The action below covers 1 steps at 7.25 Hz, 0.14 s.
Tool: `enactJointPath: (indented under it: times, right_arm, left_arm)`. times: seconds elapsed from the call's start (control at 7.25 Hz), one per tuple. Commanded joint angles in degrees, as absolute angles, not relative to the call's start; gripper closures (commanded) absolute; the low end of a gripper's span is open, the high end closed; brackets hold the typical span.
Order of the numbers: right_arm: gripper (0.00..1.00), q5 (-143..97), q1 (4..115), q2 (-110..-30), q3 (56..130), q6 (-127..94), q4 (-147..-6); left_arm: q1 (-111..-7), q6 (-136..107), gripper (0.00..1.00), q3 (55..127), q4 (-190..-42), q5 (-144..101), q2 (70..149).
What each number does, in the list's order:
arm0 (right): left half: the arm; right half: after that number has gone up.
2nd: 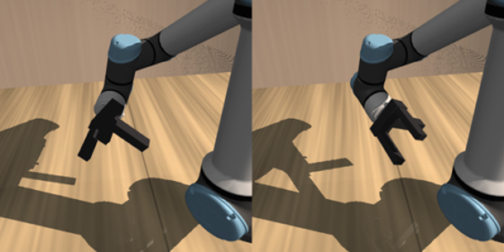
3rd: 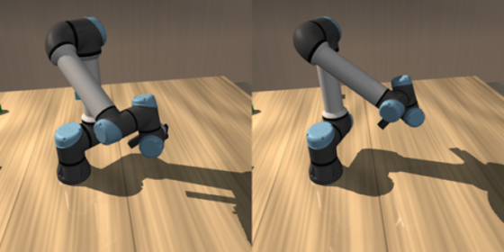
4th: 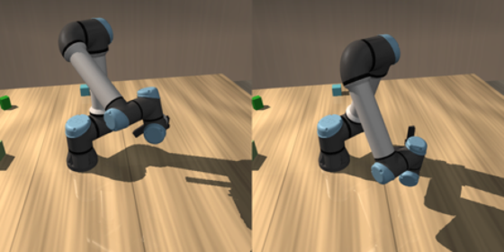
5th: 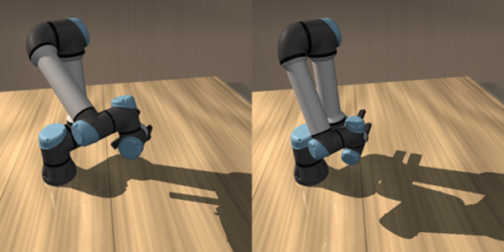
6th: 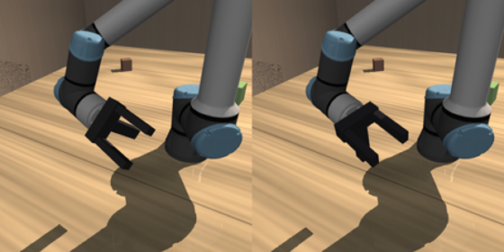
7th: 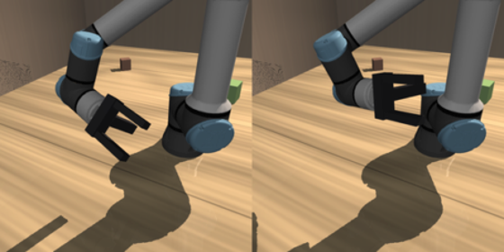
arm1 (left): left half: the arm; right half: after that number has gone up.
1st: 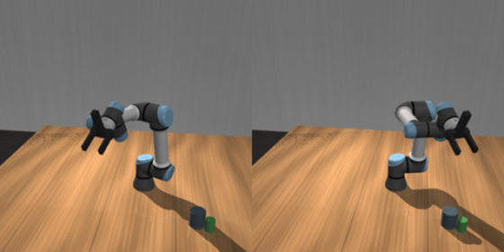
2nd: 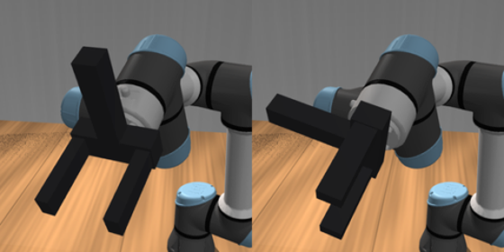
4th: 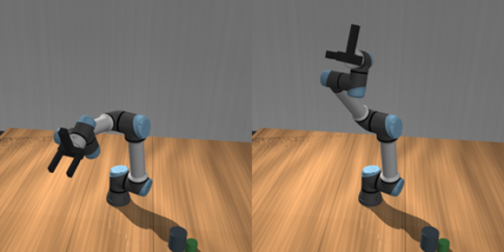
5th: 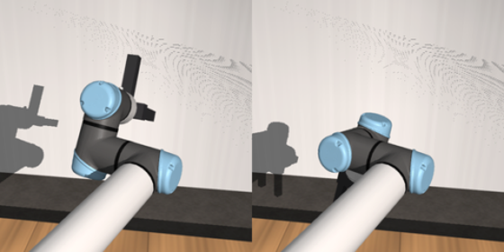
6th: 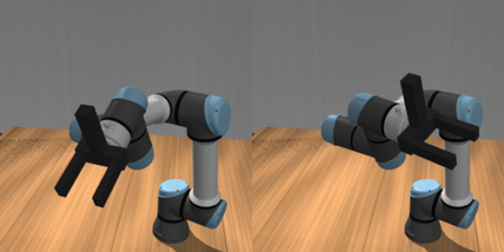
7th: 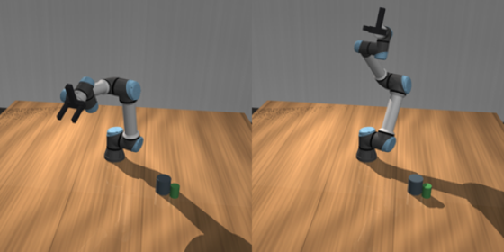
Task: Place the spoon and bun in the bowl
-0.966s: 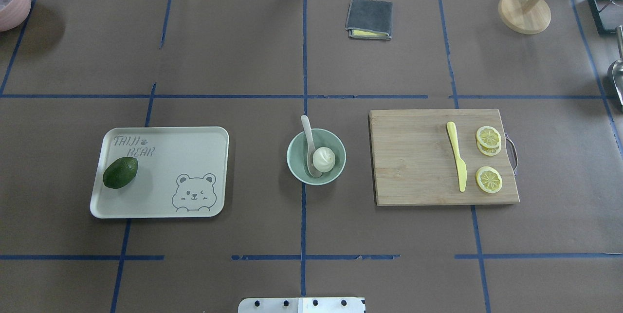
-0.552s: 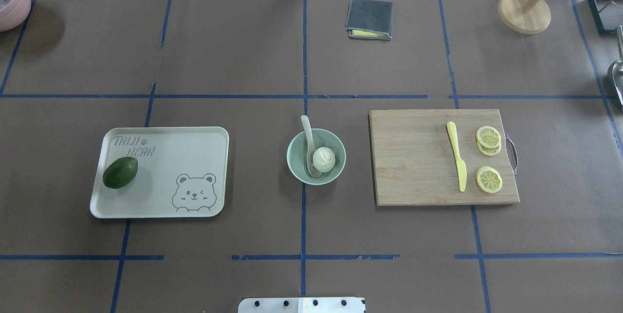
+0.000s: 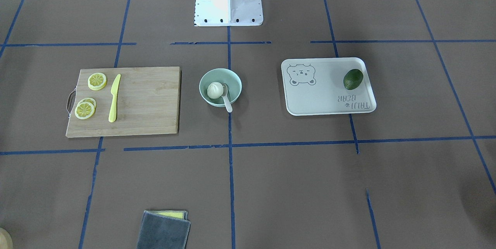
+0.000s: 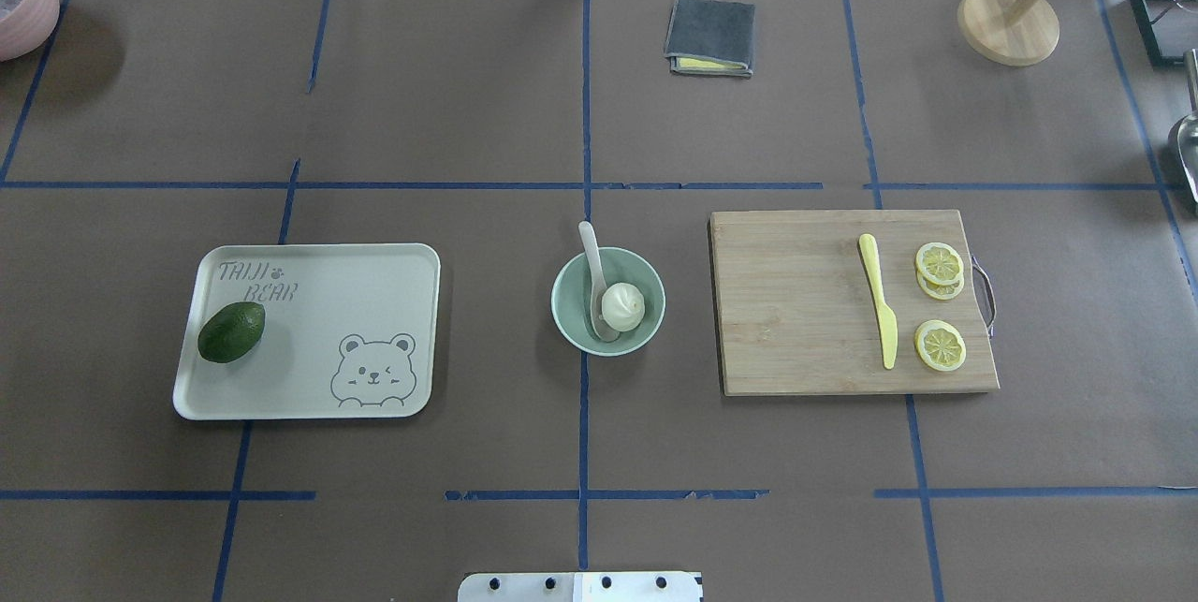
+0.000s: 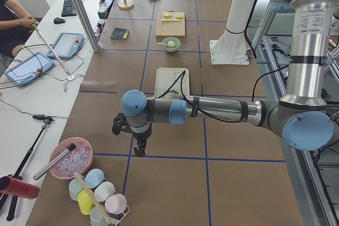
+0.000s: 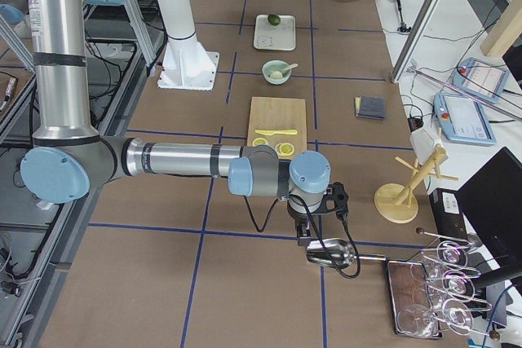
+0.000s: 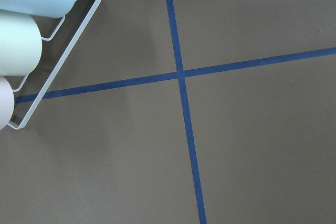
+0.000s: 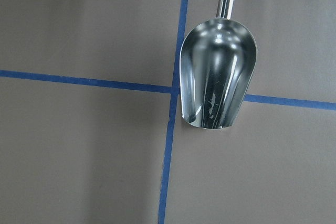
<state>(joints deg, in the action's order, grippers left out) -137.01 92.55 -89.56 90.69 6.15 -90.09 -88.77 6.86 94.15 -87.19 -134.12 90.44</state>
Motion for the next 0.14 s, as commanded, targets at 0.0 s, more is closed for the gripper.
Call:
enactJointPath:
  times: [0.0]
  right_arm:
    - [0.0, -137.1, 92.5, -89.5, 90.6, 6.2, -90.1]
  left_arm:
    - [-88.8, 6.9, 0.0, 94.2, -87.2, -134.1, 90.4]
